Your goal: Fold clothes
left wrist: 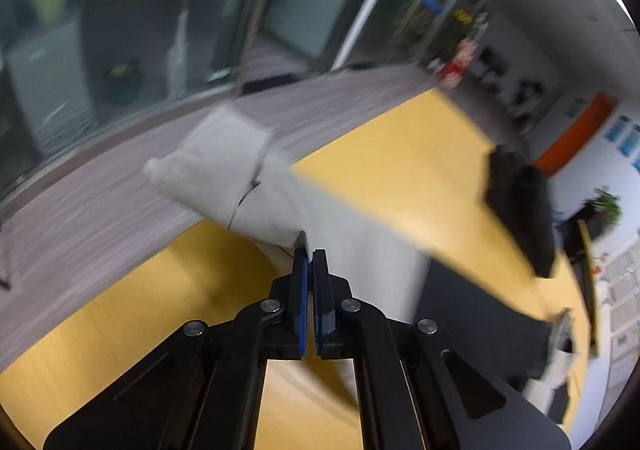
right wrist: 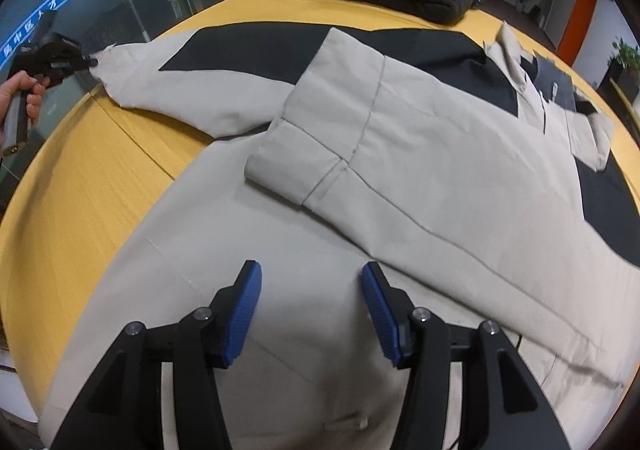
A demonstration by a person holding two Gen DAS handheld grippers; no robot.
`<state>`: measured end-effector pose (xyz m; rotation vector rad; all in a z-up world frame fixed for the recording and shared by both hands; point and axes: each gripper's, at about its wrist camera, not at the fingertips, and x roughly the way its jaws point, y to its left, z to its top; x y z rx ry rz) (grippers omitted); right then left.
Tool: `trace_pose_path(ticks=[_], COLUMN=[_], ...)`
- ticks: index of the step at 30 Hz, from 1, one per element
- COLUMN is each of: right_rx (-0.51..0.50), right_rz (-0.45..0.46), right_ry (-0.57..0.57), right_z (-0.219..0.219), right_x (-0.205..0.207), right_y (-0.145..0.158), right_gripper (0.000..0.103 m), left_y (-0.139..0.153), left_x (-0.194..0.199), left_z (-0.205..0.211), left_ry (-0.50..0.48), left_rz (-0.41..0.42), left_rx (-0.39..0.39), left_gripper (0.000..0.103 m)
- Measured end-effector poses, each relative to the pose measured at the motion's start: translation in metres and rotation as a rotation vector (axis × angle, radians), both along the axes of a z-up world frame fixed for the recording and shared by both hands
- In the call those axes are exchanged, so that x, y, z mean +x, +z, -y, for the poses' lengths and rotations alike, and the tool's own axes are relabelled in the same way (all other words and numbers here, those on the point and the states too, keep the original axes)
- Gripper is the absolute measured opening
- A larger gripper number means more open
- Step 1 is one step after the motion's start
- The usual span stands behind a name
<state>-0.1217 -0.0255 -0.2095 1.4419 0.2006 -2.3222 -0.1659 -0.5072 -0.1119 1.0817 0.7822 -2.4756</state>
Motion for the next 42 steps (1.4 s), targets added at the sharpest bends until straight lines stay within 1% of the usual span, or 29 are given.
trace_pose_path(ticks=[3, 5, 7, 9, 11, 12, 14, 16, 17, 19, 20, 21, 22, 24, 25, 26, 27, 28, 30, 31, 32, 33, 35, 37, 38, 39, 40, 41, 42], right_rx=[-0.04, -0.073, -0.105, -0.129, -0.146, -0.149, -0.144, -0.128, -0.122, -0.118, -0.115, -0.112, -0.11, -0.11, -0.111, -0.111, -0.112, -0.121, -0.157, -0.184, -0.203, -0.218, -0.243, -0.255, -0.252, -0.243, -0.232, -0.226, -0.213], right_rz=[-0.047, -0.084, -0.122, -0.161, -0.212, -0.234, -0.273, -0.286, -0.282, -0.265, -0.256, -0.247, -0.231, -0.194, -0.179, -0.167, -0.155, -0.149, -0.141, -0.136, -0.131, -0.123, -0.11, -0.108, -0.09, -0.064, -0.037, -0.014, -0.014], right_ry=[-0.034, -0.062, -0.093, -0.132, -0.192, -0.22, -0.288, -0.36, -0.393, -0.464, -0.499, -0.531, -0.561, -0.608, -0.622, -0.635, -0.647, -0.653, -0.657, -0.655, -0.652, -0.646, -0.632, -0.616, -0.625, -0.642, -0.665, -0.685, -0.703], right_z=[-0.014, -0.029, -0.045, -0.066, -0.096, -0.112, -0.148, -0.191, -0.21, -0.251, -0.271, -0.289, -0.307, -0.338, -0.35, -0.36, -0.37, -0.375, -0.38, -0.38, -0.378, -0.374, -0.365, -0.354, -0.35, -0.347, -0.347, -0.349, -0.352], right_x=[0.005, 0.01, 0.013, 0.018, 0.03, 0.041, 0.055, 0.069, 0.073, 0.087, 0.095, 0.102, 0.109, 0.121, 0.124, 0.126, 0.128, 0.126, 0.118, 0.112, 0.107, 0.099, 0.078, 0.056, 0.045, 0.035, 0.028, 0.024, 0.024], right_y=[0.019, 0.035, 0.053, 0.072, 0.093, 0.103, 0.116, 0.12, 0.119, 0.115, 0.112, 0.108, 0.103, 0.094, 0.09, 0.085, 0.081, 0.079, 0.074, 0.071, 0.069, 0.065, 0.057, 0.049, 0.043, 0.035, 0.027, 0.02, 0.019], right_gripper=[0.055, 0.055, 0.055, 0.055, 0.055, 0.055, 0.055, 0.055, 0.055, 0.055, 0.055, 0.055, 0.055, 0.062, 0.065, 0.067, 0.068, 0.072, 0.075, 0.076, 0.077, 0.077, 0.077, 0.077, 0.077, 0.073, 0.049, 0.015, 0.006], left_y=[0.062, 0.102, 0.127, 0.145, 0.162, 0.162, 0.155, 0.139, 0.133, 0.106, 0.089, 0.072, 0.054, 0.019, 0.008, 0.008, 0.008, 0.012, 0.019, 0.02, 0.02, 0.016, 0.0, -0.019, -0.03, -0.042, -0.054, -0.066, -0.077], left_x=[0.004, 0.012, 0.019, 0.026, 0.033, 0.035, 0.036, 0.037, 0.041, 0.044, 0.046, 0.048, 0.051, 0.058, 0.064, 0.065, 0.068, 0.074, 0.082, 0.08, 0.077, 0.072, 0.067, 0.046, 0.038, 0.03, 0.024, 0.018, 0.013], left_z=[-0.058, -0.118, -0.177, -0.246, -0.315, -0.349, -0.411, -0.483, -0.51, -0.573, -0.598, -0.621, -0.635, -0.661, -0.662, -0.652, -0.641, -0.629, -0.601, -0.582, -0.563, -0.547, -0.508, -0.476, -0.461, -0.45, -0.442, -0.434, -0.427], left_ry=[-0.112, -0.226, -0.323, -0.432, -0.541, -0.59, -0.678, -0.771, -0.798, -0.864, -0.887, -0.908, -0.917, -0.931, -0.928, -0.923, -0.916, -0.897, -0.847, -0.823, -0.802, -0.789, -0.74, -0.69, -0.668, -0.658, -0.657, -0.656, -0.657], left_rz=[-0.121, -0.197, -0.25, -0.295, -0.337, -0.342, -0.326, -0.293, -0.28, -0.245, -0.21, -0.173, -0.128, -0.039, -0.001, 0.0, -0.004, -0.026, -0.071, -0.084, -0.093, -0.083, -0.039, 0.0, 0.019, 0.047, 0.075, 0.104, 0.129], left_rx=[-0.026, -0.019, -0.001, 0.026, 0.054, 0.073, 0.098, 0.124, 0.121, 0.09, 0.068, 0.043, 0.007, -0.065, -0.096, -0.096, -0.097, -0.107, -0.128, -0.145, -0.161, -0.177, -0.219, -0.247, -0.263, -0.269, -0.257, -0.245, -0.235], left_gripper=[0.001, 0.001, 0.001, 0.001, 0.001, 0.001, 0.001, 0.001, 0.001, 0.002, 0.002, 0.005, 0.011, 0.019, 0.022, 0.026, 0.041, 0.061, 0.082, 0.088, 0.088, 0.088, 0.088, 0.088, 0.088, 0.088, 0.088, 0.088, 0.088])
